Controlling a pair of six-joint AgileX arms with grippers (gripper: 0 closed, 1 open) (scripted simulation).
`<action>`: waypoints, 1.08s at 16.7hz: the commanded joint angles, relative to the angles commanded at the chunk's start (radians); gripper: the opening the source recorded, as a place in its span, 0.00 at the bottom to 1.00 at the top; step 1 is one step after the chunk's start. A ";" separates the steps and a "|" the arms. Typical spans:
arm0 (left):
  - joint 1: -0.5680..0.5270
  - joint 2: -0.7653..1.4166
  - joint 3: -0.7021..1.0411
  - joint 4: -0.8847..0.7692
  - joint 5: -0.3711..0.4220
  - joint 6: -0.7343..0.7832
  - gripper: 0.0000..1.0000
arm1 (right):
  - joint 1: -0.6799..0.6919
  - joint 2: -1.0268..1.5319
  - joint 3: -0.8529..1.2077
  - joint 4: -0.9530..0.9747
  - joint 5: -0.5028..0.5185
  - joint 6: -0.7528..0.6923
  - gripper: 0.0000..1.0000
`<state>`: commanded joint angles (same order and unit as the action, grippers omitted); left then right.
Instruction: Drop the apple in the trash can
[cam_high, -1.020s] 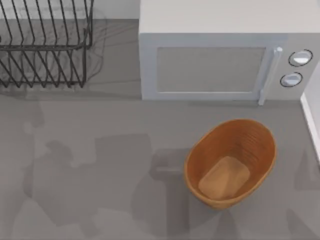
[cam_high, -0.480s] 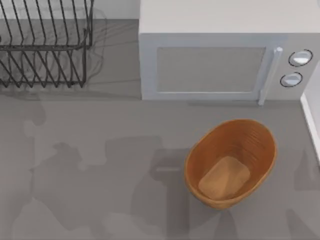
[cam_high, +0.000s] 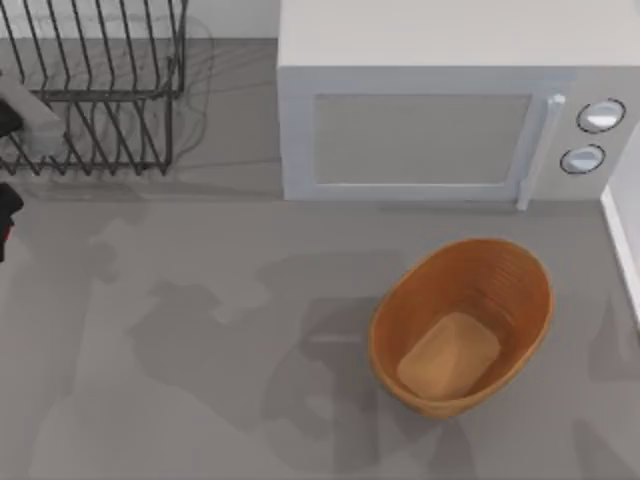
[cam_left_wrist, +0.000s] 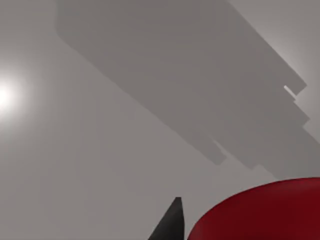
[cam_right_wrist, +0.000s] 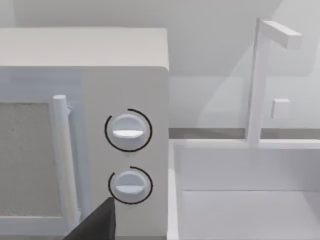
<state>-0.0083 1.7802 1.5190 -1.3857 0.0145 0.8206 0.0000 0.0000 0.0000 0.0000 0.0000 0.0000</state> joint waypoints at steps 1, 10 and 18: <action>-0.035 0.018 0.009 -0.010 0.013 -0.089 0.00 | 0.000 0.000 0.000 0.000 0.000 0.000 1.00; -0.401 0.256 0.105 -0.136 0.140 -1.123 0.00 | 0.000 0.000 0.000 0.000 0.000 0.000 1.00; -0.710 0.445 0.293 -0.196 0.169 -2.159 0.00 | 0.000 0.000 0.000 0.000 0.000 0.000 1.00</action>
<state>-0.7182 2.2248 1.8124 -1.5814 0.1838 -1.3385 0.0000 0.0000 0.0000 0.0000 0.0000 0.0000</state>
